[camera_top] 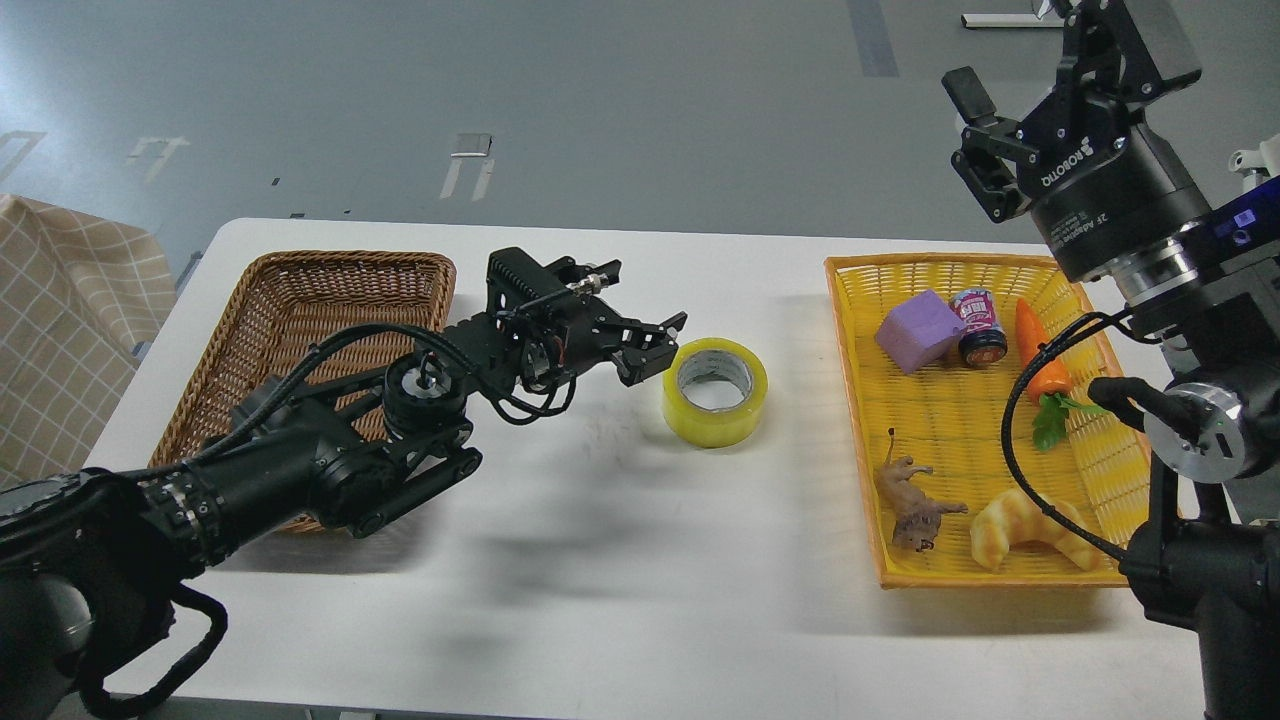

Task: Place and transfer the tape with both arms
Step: 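Grasp the tape roll with the left gripper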

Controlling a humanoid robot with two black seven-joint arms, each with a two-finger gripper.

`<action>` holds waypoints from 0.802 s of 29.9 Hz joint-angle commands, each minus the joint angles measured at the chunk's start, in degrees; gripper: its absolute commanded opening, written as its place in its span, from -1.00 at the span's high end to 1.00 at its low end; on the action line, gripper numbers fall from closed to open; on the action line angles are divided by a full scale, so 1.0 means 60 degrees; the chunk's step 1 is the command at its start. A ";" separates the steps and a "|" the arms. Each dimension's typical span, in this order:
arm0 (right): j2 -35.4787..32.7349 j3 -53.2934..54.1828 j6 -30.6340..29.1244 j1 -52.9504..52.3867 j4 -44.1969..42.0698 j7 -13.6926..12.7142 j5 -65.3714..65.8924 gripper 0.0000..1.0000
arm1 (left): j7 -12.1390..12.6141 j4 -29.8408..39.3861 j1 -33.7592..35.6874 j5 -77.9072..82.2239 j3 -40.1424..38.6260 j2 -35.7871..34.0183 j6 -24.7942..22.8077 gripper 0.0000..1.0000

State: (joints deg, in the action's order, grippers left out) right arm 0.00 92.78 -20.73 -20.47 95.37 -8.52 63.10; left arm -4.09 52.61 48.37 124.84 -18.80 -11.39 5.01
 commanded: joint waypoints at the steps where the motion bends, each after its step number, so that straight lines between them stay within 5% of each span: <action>1: 0.0000 0.0005 0.0013 0.0028 0.0014 -0.0001 0.0001 -1.00 | -0.0051 -0.0183 0.0258 -0.0020 0.0174 0.0257 -0.0058 -0.96; 15: 0.0000 0.0078 0.0013 0.0570 0.0146 0.0014 0.0001 -1.00 | -0.0198 -0.0740 0.0170 -0.1410 0.0159 0.1049 -0.0907 -0.95; 20: 0.0000 0.0064 0.0013 0.0599 0.0131 0.0014 0.0001 -1.00 | -0.0227 -0.0828 0.0463 -0.2261 0.0174 0.0976 -0.1785 -0.95; 24: 0.0000 0.0049 0.0013 0.0614 0.0116 -0.0001 0.0001 -1.00 | -0.0607 -0.1427 0.0522 -0.2276 0.0174 0.1107 -0.2035 -0.95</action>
State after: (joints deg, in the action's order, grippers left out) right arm 0.00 93.16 -20.64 -16.86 96.19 -8.45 63.11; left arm -6.16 46.40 51.32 111.33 -17.77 -5.31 -6.58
